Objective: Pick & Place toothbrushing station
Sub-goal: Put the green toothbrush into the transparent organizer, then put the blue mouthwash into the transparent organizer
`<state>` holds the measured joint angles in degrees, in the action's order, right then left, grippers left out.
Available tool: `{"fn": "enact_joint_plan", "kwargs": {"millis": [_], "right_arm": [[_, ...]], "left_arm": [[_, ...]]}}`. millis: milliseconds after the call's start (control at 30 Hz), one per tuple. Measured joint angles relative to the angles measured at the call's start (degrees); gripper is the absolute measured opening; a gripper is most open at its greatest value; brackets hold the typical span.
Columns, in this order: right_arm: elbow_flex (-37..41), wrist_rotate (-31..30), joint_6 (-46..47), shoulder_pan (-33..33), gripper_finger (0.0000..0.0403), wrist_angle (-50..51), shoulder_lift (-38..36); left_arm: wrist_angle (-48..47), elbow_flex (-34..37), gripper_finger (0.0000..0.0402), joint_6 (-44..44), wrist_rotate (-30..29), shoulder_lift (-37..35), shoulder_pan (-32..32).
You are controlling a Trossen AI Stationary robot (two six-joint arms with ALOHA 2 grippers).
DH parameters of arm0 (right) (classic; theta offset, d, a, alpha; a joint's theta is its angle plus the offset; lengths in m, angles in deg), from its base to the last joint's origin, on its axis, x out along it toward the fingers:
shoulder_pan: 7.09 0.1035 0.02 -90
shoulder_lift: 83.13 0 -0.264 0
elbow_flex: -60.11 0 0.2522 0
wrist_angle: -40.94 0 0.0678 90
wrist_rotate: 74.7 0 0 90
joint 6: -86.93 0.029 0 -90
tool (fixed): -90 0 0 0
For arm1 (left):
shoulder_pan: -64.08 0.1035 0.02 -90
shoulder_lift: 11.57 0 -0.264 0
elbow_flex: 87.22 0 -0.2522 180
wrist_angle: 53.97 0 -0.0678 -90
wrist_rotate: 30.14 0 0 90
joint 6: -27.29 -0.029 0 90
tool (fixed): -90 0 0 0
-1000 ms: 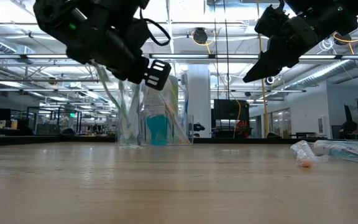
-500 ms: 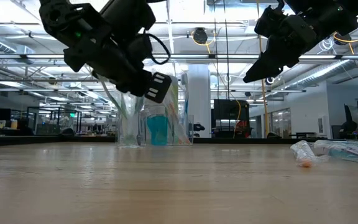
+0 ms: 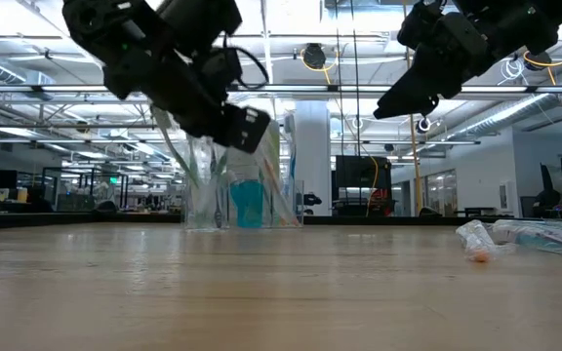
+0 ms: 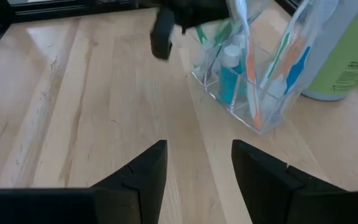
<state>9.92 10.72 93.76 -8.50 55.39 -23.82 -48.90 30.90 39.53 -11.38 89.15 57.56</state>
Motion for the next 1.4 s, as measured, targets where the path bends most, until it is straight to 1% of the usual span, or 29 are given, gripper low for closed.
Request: {"fn": "enact_joint_plan", "kwargs": {"millis": [133, 233, 300, 400, 600, 700, 800, 833, 933, 1033, 1167, 1300, 1333, 1400], "right_arm": [[0.00, -0.02, 0.00, 0.00, 0.0171, 0.02, 0.00], [0.00, -0.02, 0.02, 0.00, 0.0171, 0.07, 0.00], [0.00, -0.02, 0.00, 0.00, 0.0171, 0.09, 0.00], [0.00, -0.02, 0.00, 0.00, 0.0171, 0.13, 0.00], [0.15, 0.13, 0.29, 0.00, 0.0171, 0.31, 0.00], [1.27, 0.15, 1.50, 0.00, 0.0171, -0.39, 0.02], [2.83, 0.14, 1.23, -0.01, 0.0171, -3.49, 0.04], [3.33, 0.15, 1.20, -0.11, 0.0171, -4.92, 0.04], [3.98, 0.17, 1.14, -0.40, 0.0171, -7.20, 0.04], [3.98, 0.18, 1.09, -0.42, 0.0171, -7.34, 0.02], [3.98, 0.20, 1.07, -0.42, 0.0171, -7.41, 0.03], [3.98, 0.20, 1.07, -0.42, 0.0171, -7.39, 0.02], [3.98, 0.20, 1.07, -0.42, 0.0171, -7.43, 0.02], [3.98, 0.20, 1.07, -0.42, 0.0171, -7.76, 0.03]], "left_arm": [[-1.50, -0.04, 0.0130, -0.24, -0.80, -4.05, -0.42], [-2.65, -0.08, 0.0131, -3.28, -0.69, -7.15, -0.37], [-2.96, -0.09, 0.0131, -5.20, 0.19, -8.82, -0.26], [-5.32, -0.09, 0.0131, -5.27, 3.70, -10.51, -0.07], [-17.97, -0.09, 0.0131, 3.84, 9.78, -10.79, 0.13], [-24.56, -0.09, 0.0131, 9.18, 10.38, -10.79, -0.03], [-25.47, -0.09, 0.0131, 13.04, 11.36, -10.82, -0.90], [-25.51, -0.09, 0.0131, 12.75, 12.15, -10.82, -1.22], [-27.24, -0.09, 0.0131, 7.61, 15.17, -10.82, -1.44], [-29.21, -0.09, 0.0131, 5.60, 15.07, -11.00, -0.92], [-28.98, -0.22, 0.0131, 7.59, 19.52, -13.88, -0.95], [-30.70, -0.55, 0.0131, 4.59, 21.22, -18.08, -0.77], [-32.02, -1.05, 0.0131, 3.14, 23.11, -19.61, -0.27], [-33.47, -2.67, 0.0131, 1.60, 29.03, -21.91, 1.26]]}}
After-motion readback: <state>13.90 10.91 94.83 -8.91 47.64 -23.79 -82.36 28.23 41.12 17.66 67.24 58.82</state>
